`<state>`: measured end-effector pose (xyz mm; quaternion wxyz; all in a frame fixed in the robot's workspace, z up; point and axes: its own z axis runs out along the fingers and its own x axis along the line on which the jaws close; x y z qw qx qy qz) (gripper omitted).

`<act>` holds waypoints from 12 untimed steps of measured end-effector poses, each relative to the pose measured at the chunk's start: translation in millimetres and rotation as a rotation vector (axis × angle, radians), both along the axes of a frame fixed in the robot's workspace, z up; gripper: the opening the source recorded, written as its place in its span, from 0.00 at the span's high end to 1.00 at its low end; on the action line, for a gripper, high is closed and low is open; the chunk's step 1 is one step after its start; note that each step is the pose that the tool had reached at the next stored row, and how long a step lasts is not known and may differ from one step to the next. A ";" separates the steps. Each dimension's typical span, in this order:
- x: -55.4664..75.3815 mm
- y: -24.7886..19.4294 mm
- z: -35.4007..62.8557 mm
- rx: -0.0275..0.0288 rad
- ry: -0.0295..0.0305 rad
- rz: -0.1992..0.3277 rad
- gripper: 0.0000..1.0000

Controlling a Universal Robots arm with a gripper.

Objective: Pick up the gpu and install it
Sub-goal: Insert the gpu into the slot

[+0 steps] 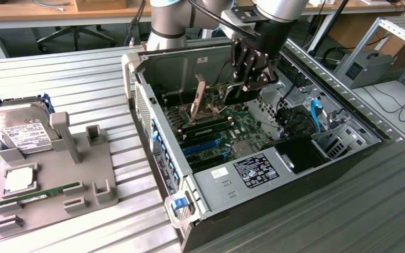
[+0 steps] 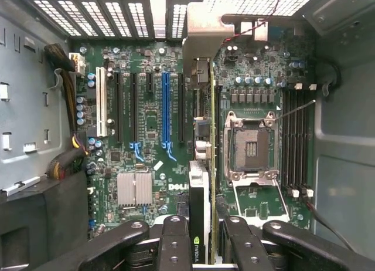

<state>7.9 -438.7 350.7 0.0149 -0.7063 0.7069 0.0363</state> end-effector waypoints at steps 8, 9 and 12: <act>-0.8 -9.1 -4.5 0.0000 0.0000 -0.001 0.73; -1.1 -10.2 -4.9 0.0000 0.0000 -0.001 0.73; -2.1 -13.0 -5.6 0.0002 -0.0001 -0.001 0.73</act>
